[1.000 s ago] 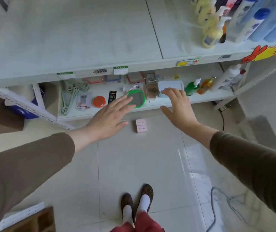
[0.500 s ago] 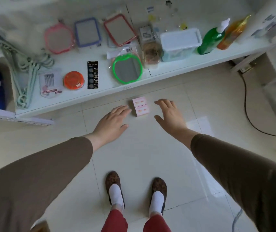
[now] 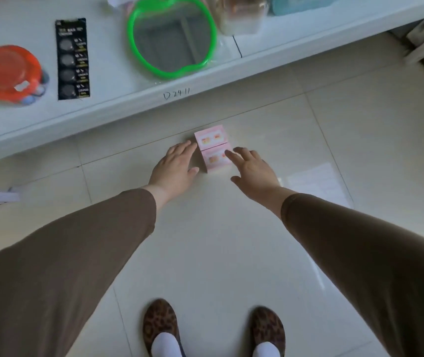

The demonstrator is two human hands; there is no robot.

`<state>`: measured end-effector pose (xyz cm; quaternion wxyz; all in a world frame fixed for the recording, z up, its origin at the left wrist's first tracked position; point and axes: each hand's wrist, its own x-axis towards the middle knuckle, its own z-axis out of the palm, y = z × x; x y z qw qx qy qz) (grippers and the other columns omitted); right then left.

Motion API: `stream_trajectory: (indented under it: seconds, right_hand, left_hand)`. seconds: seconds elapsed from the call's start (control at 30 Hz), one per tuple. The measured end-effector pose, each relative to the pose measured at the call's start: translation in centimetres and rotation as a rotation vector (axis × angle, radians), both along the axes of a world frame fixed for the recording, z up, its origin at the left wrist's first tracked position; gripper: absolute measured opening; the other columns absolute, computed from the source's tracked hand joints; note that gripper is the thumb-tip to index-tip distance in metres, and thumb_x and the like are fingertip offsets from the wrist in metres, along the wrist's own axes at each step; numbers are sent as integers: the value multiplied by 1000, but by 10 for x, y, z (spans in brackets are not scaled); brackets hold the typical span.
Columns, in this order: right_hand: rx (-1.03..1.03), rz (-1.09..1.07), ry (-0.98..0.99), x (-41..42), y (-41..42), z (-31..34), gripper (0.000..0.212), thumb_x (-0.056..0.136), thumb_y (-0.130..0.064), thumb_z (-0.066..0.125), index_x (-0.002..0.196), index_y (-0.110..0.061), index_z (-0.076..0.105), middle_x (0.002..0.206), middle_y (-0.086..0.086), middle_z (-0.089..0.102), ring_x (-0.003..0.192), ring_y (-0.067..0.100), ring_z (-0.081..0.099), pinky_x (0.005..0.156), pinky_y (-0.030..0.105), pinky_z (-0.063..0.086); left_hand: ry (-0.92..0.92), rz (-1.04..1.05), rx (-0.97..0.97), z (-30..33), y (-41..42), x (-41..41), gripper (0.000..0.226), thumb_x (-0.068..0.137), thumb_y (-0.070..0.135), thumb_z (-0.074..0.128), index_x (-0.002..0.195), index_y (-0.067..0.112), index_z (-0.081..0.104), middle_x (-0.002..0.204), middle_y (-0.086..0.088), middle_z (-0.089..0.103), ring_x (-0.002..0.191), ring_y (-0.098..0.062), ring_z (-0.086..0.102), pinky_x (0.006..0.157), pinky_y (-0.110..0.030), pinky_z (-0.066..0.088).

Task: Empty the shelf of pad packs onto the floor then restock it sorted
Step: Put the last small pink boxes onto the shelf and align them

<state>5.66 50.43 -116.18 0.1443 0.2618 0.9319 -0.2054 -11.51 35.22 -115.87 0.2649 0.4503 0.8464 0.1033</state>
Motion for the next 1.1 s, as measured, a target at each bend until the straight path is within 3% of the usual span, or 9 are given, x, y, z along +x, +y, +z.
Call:
stream_trajectory:
  seconds: [0.3,0.4,0.6,0.67,0.77,0.97,1.1]
  right_hand:
    - [74,71,-87,-19,13,-72,83,93,-28,63,156,-32,10,164,-5,0,142,28,19,105,42,40]
    - [99,96,-73,-17,15,-82,80,92,-29,64,155,-30,15,165,-5,-5,146,29,14,108,41,37]
    - [121,154,42,-1,21,-92,56,88,-15,69,138,-15,43,163,3,20,149,30,20,111,40,34]
    - [127,159,48,4,24,-94,55,83,-10,71,132,-12,46,157,6,35,144,31,29,104,41,42]
    - [139,145,67,7,26,-92,50,76,-5,75,120,-10,51,135,6,53,127,32,43,87,42,51]
    - [116,46,90,27,30,-75,41,81,-15,73,114,-14,48,119,-1,57,114,25,45,67,31,42]
    - [57,-27,95,46,34,-32,45,82,-22,75,117,-18,47,118,-4,59,112,21,45,73,32,47]
  left_hand:
    - [4,-11,19,-68,45,-20,60,100,28,47,155,29,24,164,1,14,150,-20,11,121,-37,16]
    - [-18,-9,5,-80,56,-25,58,102,28,43,155,32,22,165,4,8,151,-19,5,123,-36,11]
    - [-34,12,11,-94,68,-26,50,101,27,47,149,27,35,165,-3,11,151,-24,10,121,-39,17]
    - [-12,14,35,-99,70,-25,50,96,26,57,143,25,39,160,-6,23,145,-28,23,115,-42,29]
    - [78,24,78,-101,75,-20,51,86,20,69,131,21,46,137,-7,44,124,-32,41,97,-42,43]
    - [46,70,69,-84,72,-15,47,85,13,67,127,17,47,125,-10,49,114,-33,45,90,-43,44]
    - [-1,59,53,-43,52,-9,49,82,14,70,126,18,47,122,-9,52,111,-32,49,89,-41,43]
